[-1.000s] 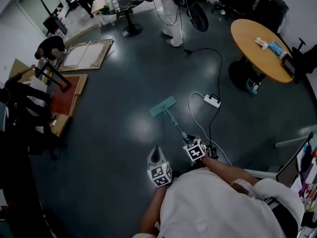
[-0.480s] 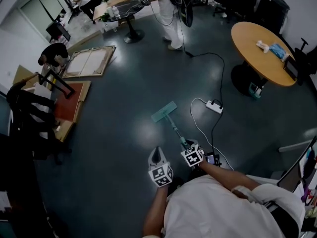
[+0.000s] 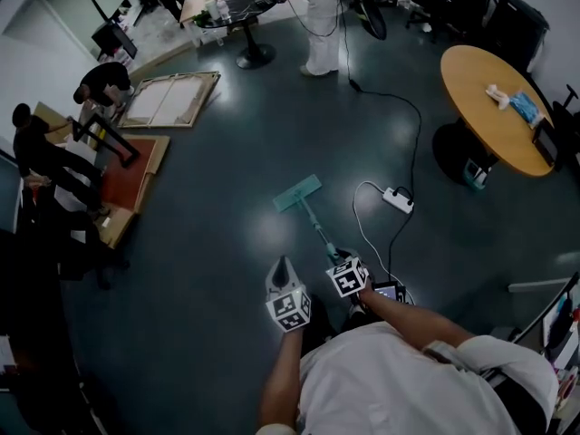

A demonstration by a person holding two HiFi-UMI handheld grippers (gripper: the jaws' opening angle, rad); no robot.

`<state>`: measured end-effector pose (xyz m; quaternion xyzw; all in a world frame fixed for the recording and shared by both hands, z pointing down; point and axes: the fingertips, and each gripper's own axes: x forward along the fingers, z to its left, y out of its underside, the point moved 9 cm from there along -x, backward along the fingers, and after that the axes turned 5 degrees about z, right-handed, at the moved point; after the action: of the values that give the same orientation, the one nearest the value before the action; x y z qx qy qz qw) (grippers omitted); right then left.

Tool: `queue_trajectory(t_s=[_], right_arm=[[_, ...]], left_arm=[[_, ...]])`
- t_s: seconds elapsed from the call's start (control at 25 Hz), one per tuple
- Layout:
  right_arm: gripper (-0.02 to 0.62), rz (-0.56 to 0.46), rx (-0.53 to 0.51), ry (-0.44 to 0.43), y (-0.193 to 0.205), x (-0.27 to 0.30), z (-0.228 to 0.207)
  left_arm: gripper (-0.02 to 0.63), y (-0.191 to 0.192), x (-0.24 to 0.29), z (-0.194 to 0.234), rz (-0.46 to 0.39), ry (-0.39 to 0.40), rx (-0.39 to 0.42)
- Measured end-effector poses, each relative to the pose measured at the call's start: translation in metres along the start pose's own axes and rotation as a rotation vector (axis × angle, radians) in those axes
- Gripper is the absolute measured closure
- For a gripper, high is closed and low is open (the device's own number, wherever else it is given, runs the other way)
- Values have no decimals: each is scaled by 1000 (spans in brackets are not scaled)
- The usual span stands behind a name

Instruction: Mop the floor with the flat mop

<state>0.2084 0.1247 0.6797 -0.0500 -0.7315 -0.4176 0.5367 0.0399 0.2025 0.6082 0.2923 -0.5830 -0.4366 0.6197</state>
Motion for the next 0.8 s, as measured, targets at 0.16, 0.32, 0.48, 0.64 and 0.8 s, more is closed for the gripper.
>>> queue_trajectory(t_s=[0.16,0.32,0.48,0.64,0.8], right_arm=[[476,-7,-1,17,-39,28,-4],[477,-12,19,44,-88,58,-5],[479,-19,40,66,-143,82,3],[479,-25,46,81,-189,111,10],[480,-11,66,90,-222,140,5]], left_arm=[[601,-20,41,25,-10,27,10],[601,-47,84,58,-12,71,41],[601,-80,116,94,-9,109,41],[601,-106,149,125,-21,132,56],[601,-126,170,146,-22,133,46]])
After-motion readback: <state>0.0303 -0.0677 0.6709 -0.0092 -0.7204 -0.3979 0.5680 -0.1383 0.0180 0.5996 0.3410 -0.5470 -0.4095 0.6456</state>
